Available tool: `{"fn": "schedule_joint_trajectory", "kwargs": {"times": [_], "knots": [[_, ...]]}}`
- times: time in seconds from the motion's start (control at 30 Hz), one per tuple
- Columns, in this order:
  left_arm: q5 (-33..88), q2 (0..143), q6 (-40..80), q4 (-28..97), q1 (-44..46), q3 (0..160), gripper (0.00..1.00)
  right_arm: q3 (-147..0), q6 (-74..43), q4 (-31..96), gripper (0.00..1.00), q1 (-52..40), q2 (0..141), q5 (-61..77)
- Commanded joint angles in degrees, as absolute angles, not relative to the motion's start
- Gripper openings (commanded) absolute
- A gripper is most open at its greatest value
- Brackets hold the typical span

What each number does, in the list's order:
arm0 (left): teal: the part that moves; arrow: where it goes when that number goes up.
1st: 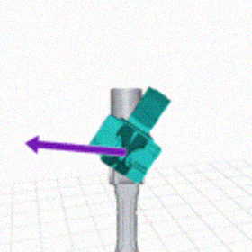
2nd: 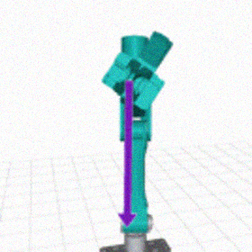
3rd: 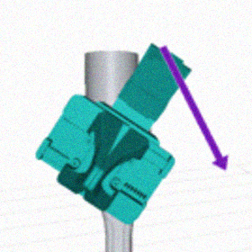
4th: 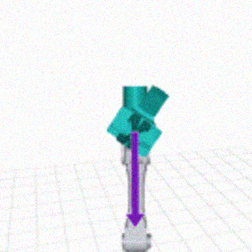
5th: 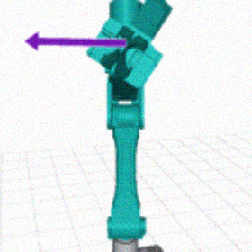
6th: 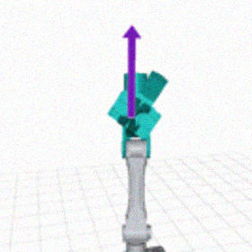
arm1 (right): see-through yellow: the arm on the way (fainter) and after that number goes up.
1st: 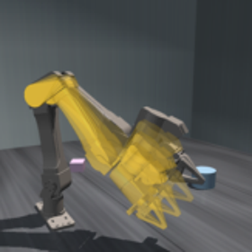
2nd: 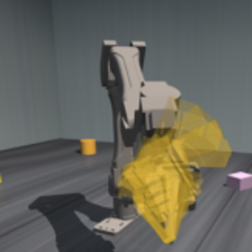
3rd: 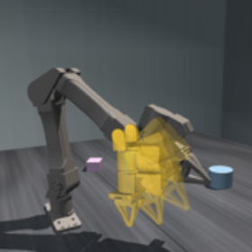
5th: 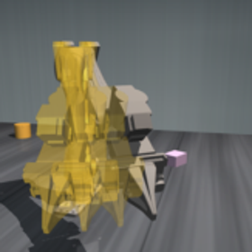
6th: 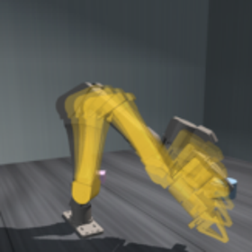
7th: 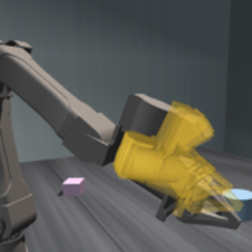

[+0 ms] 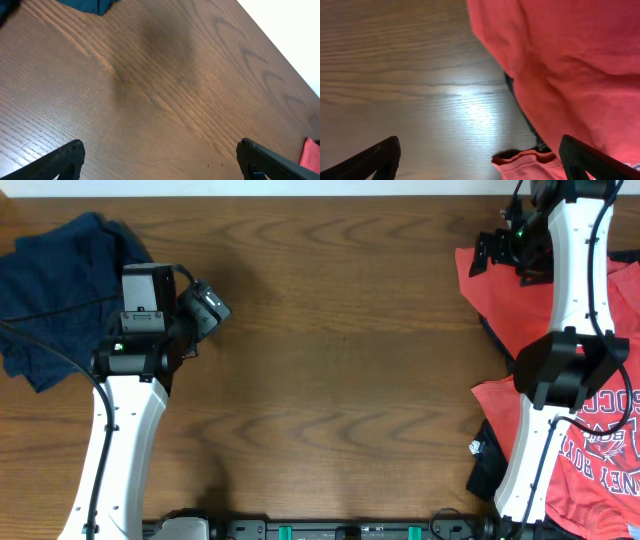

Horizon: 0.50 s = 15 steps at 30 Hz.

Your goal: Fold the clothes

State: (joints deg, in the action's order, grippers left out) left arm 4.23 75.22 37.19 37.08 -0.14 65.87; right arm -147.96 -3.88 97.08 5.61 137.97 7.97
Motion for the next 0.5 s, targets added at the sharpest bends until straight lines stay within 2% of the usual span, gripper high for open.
{"fn": "schedule_joint_trajectory", "kwargs": {"times": [0.0, 0.47], "knots": [[1.74, 75.22, 35.77, 37.06, -0.08, 66.57, 0.98, -148.18, -3.51, 96.79, 0.99, 4.05, 129.51, 10.17], [-3.70, 75.22, 35.79, 37.12, -0.08, 66.57, 0.98, -148.18, -2.70, 92.36, 0.99, -2.63, 105.82, 10.94]]}}
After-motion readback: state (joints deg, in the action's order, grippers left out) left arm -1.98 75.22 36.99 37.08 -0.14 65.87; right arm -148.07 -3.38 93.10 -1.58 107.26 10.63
